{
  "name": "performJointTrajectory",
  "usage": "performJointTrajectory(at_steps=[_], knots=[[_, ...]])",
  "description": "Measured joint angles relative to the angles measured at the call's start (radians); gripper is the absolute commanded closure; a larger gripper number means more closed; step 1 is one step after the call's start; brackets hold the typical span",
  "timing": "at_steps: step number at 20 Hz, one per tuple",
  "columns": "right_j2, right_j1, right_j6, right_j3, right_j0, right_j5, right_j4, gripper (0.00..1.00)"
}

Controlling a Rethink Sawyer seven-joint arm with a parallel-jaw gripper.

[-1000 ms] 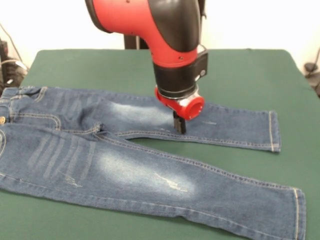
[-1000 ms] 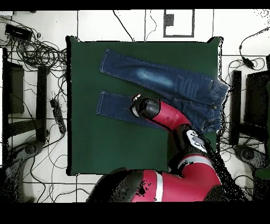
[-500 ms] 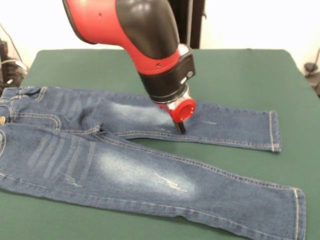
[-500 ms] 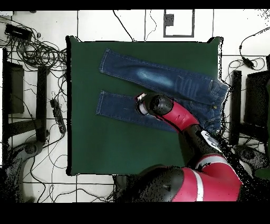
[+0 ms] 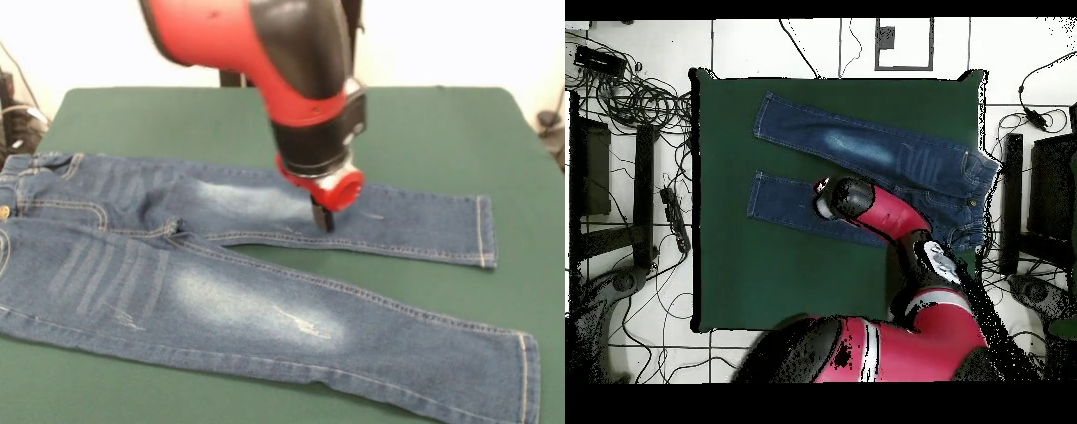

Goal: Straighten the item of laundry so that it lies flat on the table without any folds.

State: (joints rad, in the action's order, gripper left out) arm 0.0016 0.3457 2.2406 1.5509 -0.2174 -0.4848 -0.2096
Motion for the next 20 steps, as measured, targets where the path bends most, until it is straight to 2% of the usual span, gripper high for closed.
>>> performJointTrajectory(at_steps=[3,6,10,20], knots=[[-0.096,-0.003,0.000,-0.029,0.134,-0.001,0.021,1.00],[-0.142,-0.002,0.000,-0.041,0.223,-0.005,0.027,1.00],[-0.149,-0.003,0.000,-0.042,0.263,-0.013,0.025,1.00],[-0.152,-0.020,0.000,-0.043,0.267,-0.014,-0.017,1.00]])
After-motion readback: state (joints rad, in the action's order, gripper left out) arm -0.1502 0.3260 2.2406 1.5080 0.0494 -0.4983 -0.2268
